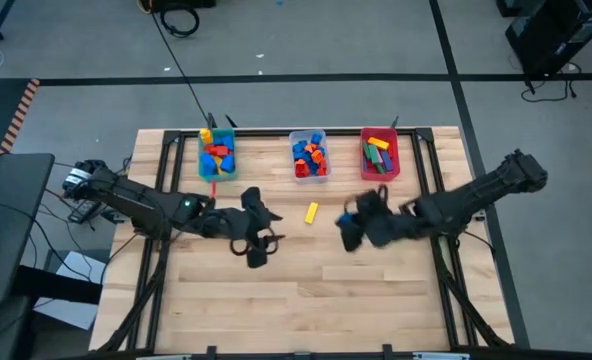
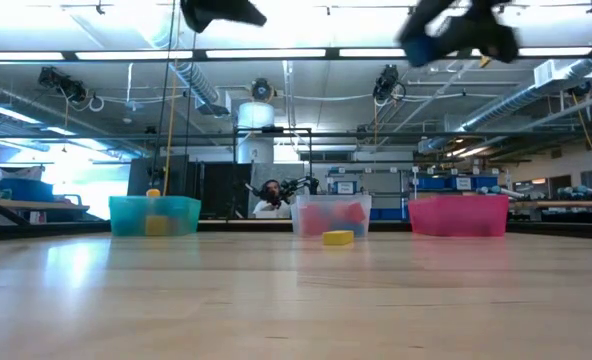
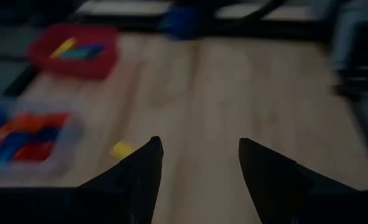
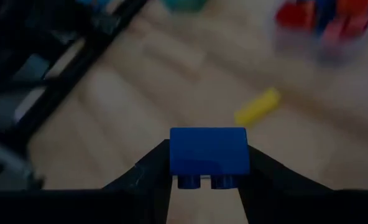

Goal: Sort blocks by size
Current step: Put the blue 4 stud game piece into the transparent bin

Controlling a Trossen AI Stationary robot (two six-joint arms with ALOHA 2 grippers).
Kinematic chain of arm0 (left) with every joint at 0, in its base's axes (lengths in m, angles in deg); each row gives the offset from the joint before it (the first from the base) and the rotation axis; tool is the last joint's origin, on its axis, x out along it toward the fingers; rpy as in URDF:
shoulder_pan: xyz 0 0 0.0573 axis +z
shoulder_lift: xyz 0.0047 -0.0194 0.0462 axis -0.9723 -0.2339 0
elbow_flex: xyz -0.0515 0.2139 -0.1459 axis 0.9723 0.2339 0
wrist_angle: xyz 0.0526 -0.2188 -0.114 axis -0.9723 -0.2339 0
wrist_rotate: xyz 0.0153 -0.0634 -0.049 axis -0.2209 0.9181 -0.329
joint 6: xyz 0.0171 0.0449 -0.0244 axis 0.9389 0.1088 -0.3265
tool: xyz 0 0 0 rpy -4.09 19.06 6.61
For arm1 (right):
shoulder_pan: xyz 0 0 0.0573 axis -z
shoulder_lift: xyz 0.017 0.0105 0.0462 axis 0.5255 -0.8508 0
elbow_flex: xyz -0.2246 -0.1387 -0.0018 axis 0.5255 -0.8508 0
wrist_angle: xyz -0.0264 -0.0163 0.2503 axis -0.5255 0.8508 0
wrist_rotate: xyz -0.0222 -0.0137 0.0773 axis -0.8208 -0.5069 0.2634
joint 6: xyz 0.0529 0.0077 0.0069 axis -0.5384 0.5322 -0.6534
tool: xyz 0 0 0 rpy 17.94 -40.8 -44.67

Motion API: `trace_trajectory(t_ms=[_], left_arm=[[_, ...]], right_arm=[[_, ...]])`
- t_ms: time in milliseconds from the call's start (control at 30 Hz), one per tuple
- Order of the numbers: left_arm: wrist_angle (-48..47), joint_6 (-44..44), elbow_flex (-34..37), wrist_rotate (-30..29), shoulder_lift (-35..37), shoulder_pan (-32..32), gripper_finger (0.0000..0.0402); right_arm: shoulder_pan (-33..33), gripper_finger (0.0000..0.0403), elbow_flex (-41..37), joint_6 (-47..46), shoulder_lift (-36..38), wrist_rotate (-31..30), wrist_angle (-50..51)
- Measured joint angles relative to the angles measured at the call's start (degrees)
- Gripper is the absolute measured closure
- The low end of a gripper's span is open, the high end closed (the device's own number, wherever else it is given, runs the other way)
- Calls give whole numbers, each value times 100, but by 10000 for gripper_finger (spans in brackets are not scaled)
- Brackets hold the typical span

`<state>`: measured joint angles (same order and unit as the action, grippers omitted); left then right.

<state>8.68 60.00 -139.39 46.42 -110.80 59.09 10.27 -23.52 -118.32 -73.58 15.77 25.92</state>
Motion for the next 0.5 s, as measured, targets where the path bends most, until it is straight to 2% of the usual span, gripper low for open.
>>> trace_trajectory(t_ms=[100,200,333,500], left_arm=[[338,303,467,513,248,52,183],[545,304,1153,538,624,198,183],[1331,302,2209,678,1655,500,183],[1642,317,3316,1199,2997,969,183]], right_arm=[[625,248,467,616,-284,48,0],[1258,248,1064,1267,-739,441,-1],[2044,248,1917,1934,-1529,907,54],[2933,248,2914,2178,-2613,1251,746]])
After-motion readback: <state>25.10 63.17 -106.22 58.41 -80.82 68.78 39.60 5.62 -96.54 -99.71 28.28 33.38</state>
